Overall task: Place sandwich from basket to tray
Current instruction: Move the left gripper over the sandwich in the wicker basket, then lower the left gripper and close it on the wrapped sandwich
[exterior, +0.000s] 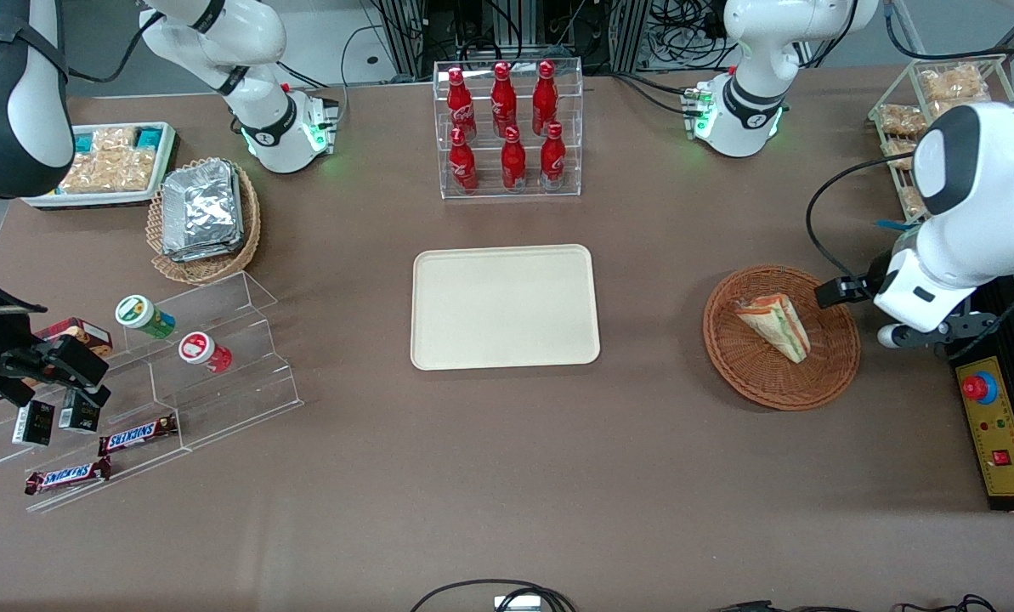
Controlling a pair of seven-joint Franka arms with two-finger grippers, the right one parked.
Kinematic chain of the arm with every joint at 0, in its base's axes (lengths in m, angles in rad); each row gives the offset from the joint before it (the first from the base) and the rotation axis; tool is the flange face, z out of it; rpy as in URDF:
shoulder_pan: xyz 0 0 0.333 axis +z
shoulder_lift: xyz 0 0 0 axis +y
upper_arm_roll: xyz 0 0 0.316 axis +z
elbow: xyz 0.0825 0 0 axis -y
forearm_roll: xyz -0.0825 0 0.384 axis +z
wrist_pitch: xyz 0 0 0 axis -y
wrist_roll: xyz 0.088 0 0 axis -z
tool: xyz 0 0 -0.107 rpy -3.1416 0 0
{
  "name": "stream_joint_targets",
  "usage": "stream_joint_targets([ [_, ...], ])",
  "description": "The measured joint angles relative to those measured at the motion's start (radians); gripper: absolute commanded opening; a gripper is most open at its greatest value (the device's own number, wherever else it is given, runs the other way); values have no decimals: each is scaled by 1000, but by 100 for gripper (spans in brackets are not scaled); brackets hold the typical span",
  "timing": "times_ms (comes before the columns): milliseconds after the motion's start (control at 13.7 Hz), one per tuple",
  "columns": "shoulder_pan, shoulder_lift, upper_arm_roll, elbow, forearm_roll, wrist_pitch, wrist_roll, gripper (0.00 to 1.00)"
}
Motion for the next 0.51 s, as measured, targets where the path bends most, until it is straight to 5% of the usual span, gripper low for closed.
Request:
stream_joint_targets([
  [512,-15,1,-2,-238,0,299,-243,100],
])
